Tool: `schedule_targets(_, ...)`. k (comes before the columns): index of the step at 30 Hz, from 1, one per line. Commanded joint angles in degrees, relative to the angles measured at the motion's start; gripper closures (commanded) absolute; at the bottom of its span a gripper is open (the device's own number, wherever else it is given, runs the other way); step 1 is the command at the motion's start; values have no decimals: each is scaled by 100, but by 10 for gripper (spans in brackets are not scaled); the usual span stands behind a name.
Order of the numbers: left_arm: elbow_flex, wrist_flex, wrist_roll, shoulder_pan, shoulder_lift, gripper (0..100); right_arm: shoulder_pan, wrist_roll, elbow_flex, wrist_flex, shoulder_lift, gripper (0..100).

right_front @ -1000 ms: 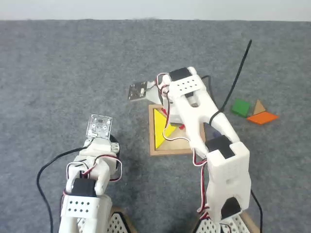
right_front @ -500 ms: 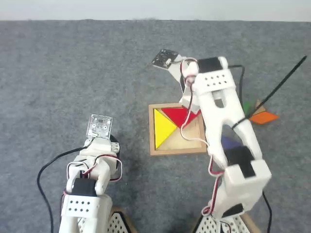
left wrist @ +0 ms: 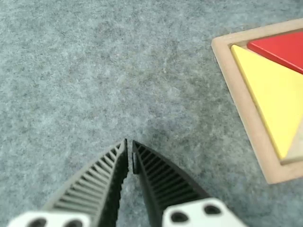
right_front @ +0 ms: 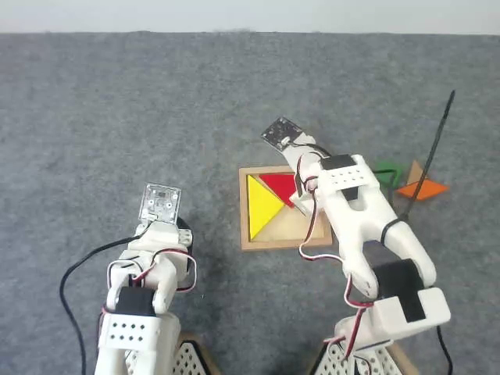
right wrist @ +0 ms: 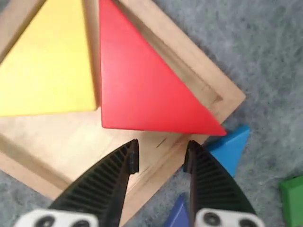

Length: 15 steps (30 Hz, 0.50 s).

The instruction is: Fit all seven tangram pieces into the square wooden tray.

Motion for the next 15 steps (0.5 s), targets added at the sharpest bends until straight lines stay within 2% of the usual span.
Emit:
schedule_targets(1, -110, 0, 26, -18, -70, 986, 31, -79, -35, -259, -418, 844)
schedule_targets(5, -110, 0, 26, -18, -70, 986, -22, -325, -26, -488, -374, 844)
schedule_targets(15, -110, 0, 26, -18, -70, 986, -567, -343, -457, -453, 409, 843)
